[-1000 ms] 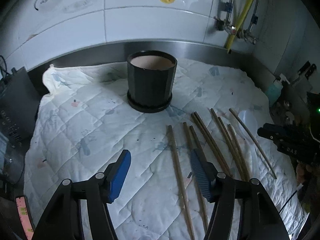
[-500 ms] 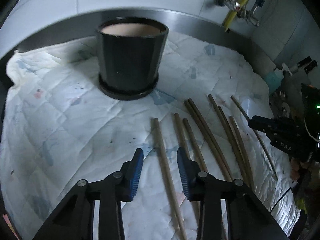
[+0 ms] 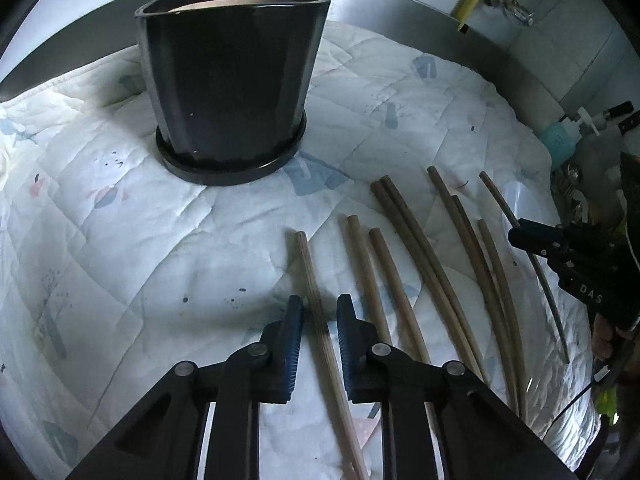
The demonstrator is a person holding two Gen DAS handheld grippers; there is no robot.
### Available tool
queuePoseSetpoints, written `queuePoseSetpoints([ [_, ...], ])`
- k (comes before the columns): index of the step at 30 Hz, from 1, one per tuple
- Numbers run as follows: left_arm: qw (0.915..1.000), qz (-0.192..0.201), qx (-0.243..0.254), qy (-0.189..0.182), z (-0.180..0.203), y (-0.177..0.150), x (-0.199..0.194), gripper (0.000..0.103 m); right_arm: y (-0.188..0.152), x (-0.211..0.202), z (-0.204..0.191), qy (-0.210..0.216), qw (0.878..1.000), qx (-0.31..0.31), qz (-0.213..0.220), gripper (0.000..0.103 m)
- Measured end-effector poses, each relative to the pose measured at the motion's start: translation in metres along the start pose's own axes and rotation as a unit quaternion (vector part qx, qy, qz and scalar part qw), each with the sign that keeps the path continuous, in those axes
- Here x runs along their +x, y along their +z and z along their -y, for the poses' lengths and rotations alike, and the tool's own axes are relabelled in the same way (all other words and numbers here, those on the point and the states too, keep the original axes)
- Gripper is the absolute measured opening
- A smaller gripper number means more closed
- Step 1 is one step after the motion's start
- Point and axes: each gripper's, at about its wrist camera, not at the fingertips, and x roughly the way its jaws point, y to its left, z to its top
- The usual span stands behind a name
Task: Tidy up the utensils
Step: 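Lower the left tool and grasp one wooden chopstick, then lift the chopstick with the left tool and lower it into the black pot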
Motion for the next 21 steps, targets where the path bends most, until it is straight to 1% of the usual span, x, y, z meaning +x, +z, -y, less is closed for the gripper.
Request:
queuePoseSetpoints([
  [4, 1.0000, -0.003, 0.006, 0.004, 0.002, 0.006, 0.004, 0.015, 0.001, 0.003, 0.000, 0.001, 1.000, -0.001, -0.006, 0.013],
  [6, 0.9999, -0.004, 0.008, 0.005, 0.004, 0.009, 0.006, 0.011, 0.000, 0.003, 0.000, 0.001, 1.000, -0.001, -0.005, 0.011],
  [12, 0.9999, 0.000, 0.010, 0.003, 0.004, 0.010, 0.008, 0.010, -0.001, -0.003, -0.001, 0.001, 1.000, 0.002, 0.002, 0.009],
  [14, 1.0000, 0.004, 0.002, -0.004, 0.001, 0.009, 0.005, 0.009, -0.001, -0.008, -0.001, 0.002, 1.000, 0.007, 0.006, 0.009],
  [16, 0.9998, 0.013, -0.009, -0.015, -0.003, 0.007, -0.001, 0.009, -0.001, -0.016, -0.001, 0.008, 1.000, 0.013, 0.015, 0.009],
  [21, 0.9977, 0.060, -0.019, -0.026, -0.003, 0.010, -0.038, 0.007, 0.002, -0.043, -0.007, 0.018, 0.999, 0.017, 0.043, 0.009],
])
